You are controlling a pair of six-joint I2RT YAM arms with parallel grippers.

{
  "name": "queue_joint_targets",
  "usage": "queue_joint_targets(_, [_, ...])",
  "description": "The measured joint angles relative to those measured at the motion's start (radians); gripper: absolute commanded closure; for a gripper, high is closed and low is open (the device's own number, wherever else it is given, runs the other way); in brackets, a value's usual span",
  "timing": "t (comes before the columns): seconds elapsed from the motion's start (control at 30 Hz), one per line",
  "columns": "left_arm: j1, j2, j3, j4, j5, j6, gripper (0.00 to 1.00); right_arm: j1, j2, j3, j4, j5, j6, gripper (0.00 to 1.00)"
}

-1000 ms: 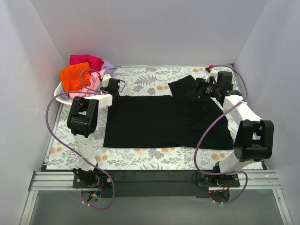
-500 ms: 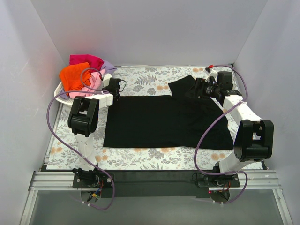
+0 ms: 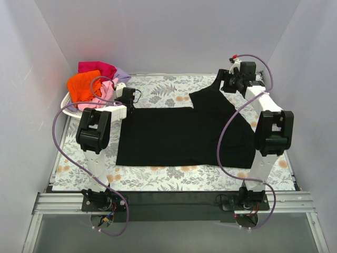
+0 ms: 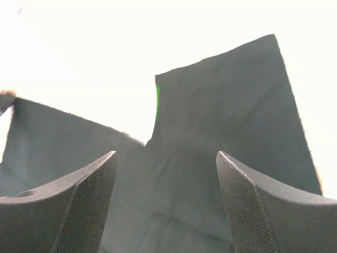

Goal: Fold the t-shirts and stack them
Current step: Fold the tshirt

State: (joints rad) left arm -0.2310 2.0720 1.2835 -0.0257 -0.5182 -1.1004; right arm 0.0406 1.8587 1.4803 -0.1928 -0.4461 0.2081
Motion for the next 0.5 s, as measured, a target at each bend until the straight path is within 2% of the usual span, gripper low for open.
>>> queue_joint_targets(0.23, [0.000, -0.001, 0.000, 0.003, 0.017, 0.005, 1.00, 0.000, 0.354, 0.406, -0.074, 0.138, -0.052, 0.32])
queue_joint_targets(0.5, [0.000, -0.004, -0.001, 0.002, 0.038, 0.007, 1.00, 0.000, 0.612, 0.679, -0.131, 0.219, -0.130, 0.31])
